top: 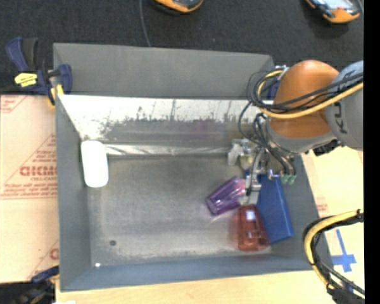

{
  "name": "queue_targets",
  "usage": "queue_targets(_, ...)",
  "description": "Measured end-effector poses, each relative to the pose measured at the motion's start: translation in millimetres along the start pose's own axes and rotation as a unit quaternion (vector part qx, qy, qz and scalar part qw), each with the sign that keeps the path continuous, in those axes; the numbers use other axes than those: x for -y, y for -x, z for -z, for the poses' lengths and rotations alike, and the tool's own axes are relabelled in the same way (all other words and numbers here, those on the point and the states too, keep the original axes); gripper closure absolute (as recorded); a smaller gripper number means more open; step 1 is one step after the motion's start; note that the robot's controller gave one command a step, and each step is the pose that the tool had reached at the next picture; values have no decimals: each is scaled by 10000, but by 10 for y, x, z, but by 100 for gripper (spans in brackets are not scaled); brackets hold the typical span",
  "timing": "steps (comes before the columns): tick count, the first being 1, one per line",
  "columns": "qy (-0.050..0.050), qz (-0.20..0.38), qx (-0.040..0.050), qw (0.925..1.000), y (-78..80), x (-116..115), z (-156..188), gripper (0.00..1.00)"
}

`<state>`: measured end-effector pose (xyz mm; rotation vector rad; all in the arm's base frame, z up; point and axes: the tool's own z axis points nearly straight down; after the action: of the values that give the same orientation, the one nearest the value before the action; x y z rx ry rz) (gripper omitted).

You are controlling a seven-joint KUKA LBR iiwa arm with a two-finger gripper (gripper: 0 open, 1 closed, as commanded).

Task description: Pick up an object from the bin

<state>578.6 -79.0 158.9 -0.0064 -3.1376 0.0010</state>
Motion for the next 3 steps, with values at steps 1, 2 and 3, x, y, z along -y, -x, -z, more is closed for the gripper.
queue_targets(1, -5, 12, 38, 10000, 19, -1, 38, 0)
queue_targets(2, -11, 808, 40, 9967, 190, 195, -613, 0)
queue_targets(3, -18, 919, 94, 9957, 217, 226, -857, 0)
